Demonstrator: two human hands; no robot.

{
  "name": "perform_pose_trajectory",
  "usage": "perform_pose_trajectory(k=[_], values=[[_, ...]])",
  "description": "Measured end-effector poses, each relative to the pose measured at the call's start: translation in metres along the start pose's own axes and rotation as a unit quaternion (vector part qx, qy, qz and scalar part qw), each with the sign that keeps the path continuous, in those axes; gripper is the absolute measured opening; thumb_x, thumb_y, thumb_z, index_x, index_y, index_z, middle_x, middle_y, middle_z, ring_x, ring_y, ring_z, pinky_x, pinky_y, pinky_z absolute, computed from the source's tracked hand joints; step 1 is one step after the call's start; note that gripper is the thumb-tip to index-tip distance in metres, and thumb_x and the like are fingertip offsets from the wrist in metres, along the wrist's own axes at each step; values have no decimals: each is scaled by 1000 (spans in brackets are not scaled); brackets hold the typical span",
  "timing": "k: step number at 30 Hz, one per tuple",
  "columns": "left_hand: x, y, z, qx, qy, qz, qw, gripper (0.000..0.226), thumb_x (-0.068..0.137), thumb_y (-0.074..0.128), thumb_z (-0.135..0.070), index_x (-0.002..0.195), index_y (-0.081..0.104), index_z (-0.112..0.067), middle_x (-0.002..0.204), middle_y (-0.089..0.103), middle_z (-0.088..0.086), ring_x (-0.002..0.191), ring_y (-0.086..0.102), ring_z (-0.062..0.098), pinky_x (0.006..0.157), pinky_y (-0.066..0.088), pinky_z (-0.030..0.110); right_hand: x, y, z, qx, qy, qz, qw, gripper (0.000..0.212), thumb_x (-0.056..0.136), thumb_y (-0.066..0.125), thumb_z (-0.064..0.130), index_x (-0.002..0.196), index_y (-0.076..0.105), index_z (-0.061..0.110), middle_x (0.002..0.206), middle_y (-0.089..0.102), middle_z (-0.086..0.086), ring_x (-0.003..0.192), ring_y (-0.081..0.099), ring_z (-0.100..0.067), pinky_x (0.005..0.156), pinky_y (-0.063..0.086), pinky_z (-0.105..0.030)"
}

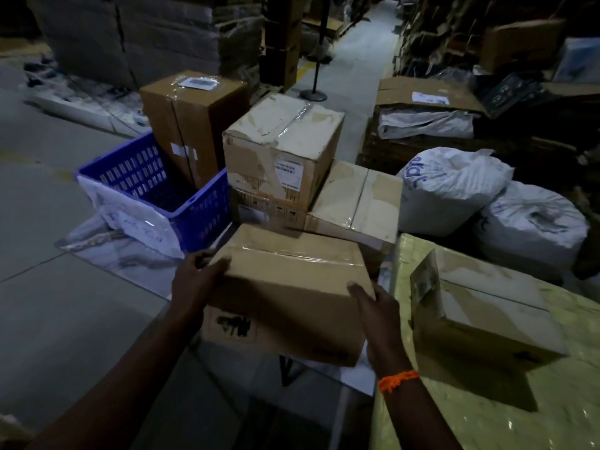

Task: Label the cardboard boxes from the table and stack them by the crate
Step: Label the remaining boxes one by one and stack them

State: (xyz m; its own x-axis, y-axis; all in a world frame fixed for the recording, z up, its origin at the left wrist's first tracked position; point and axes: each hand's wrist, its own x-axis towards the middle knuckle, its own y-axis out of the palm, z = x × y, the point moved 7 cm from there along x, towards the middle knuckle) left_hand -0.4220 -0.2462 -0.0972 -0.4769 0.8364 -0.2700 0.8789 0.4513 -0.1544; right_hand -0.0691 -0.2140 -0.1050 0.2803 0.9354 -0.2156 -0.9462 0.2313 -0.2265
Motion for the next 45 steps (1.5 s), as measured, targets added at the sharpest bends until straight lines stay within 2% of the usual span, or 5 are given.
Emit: perform_pose_trajectory(k=[8, 14, 24, 34, 45], values=[[-31, -1, 54, 75, 36, -2, 996, 46, 87, 79, -23, 129, 61, -15, 118, 64, 7, 109, 63, 26, 76, 53, 32, -34, -13, -49, -90, -38, -8, 995, 30, 90, 73, 10, 112, 67, 30, 99, 74, 4, 90, 70, -12, 69, 56, -20], [-33, 7, 63, 199, 112, 33, 973, 53, 91, 75, -30, 137, 56, -12, 131, 55, 8, 117, 56, 25, 95, 51, 45, -37, -8, -71, -229, -33, -55, 971, 62, 90, 76, 26, 146, 51, 12, 140, 51, -19, 126, 54, -37, 103, 50, -42], [2, 137, 15, 522, 406, 185, 727, 61, 97, 40, -47, 150, 47, -17, 159, 40, 9, 148, 35, 30, 114, 37, 51, 22, 98, 0, -484, -271, 137, 820, 96, 86, -6, 74, 165, 10, 23, 173, -6, 0, 159, -9, -21, 127, 1, -48], [32, 155, 34, 549, 440, 160, 693, 51, 94, 44, -39, 140, 60, -24, 149, 55, 0, 135, 55, 21, 113, 28, 34, 54, 113, -30, -538, -282, 125, 784, 56, 95, 41, 44, 142, 63, 21, 151, 56, -4, 141, 51, -24, 119, 9, -40], [22, 110, 51, 613, 442, 135, 641, 61, 103, 35, -62, 157, 35, -33, 165, 30, -4, 151, 25, 18, 117, 7, 41, 28, 83, -50, -575, -284, 119, 758, 72, 103, 21, 67, 150, 55, 24, 159, 46, -6, 147, 33, -26, 118, 10, -49]])
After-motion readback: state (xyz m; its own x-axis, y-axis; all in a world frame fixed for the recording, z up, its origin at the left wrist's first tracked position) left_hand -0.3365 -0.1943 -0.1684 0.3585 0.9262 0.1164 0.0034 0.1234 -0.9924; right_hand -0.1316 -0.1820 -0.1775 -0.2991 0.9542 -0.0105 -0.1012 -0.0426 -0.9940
